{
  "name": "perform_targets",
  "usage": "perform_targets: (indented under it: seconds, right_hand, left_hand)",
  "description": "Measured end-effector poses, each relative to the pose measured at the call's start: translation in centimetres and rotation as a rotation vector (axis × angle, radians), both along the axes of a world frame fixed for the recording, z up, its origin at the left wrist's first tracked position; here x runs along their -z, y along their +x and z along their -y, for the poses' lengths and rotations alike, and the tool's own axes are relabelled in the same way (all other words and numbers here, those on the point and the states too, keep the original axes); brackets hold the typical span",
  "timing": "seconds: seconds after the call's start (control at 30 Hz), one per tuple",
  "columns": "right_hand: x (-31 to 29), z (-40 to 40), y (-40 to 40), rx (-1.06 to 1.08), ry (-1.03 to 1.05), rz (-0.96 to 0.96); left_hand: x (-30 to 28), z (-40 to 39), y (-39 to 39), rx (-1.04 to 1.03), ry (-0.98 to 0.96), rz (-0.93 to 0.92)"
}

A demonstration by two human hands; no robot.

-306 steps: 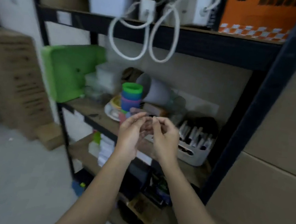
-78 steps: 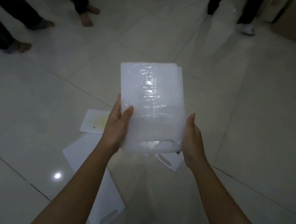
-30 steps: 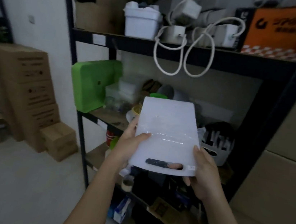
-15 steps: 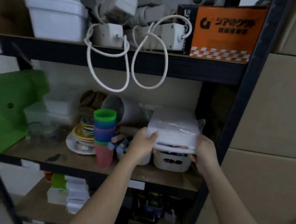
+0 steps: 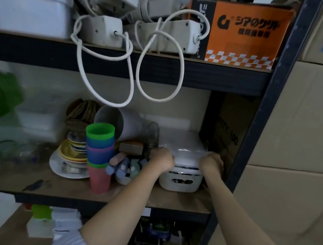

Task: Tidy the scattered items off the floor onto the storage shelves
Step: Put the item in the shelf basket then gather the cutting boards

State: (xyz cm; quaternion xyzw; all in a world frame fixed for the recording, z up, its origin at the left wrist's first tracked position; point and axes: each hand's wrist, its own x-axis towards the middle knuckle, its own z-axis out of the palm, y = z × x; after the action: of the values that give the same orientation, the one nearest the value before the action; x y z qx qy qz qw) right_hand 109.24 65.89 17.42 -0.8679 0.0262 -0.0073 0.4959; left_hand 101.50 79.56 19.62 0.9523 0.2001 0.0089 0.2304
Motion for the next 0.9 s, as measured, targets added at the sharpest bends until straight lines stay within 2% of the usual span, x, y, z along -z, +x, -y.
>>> perform_targets:
  seconds: [0.13,0.23,0.33,0.47,0.6,0.73,0.9]
  right_hand:
    - [1.0,-0.8,0.5,0.065,0.011,-0.016]
    - [0.8,-0.6,0.7,0.041,-0.149,-0.035]
    - [1.1,-0.2,0.4,0.025,-0.224,-0.046]
    - [1.6,0.3,-0.2,-0.047,-0.143,-0.016]
    - [1.1,1.4,-1.2,-0.08,-0.085,0.035]
    - [0.6,2.1,-3.4,-0.187,-0.037,0.17]
    - [2.1,2.2,-6.5,-0.369,-0.236,0.676]
  left_hand:
    - [0.3,0.4,0.4,-0.09,0.121,-0.135]
    - [0.6,0.7,0.4,-0.038,0.125,-0.189]
    - [1.1,1.2,0.4,0.028,0.164,-0.17]
    - [0.6,2.0,-0.5,0.055,0.219,-0.145]
    - [0.1,2.7,-1.2,0.018,0.141,-0.106]
    - [1.9,3.1,-2.6,-0.115,-0.077,0.163]
    - [4.4,5.2,-5.5,-0.231,-0.161,0.711]
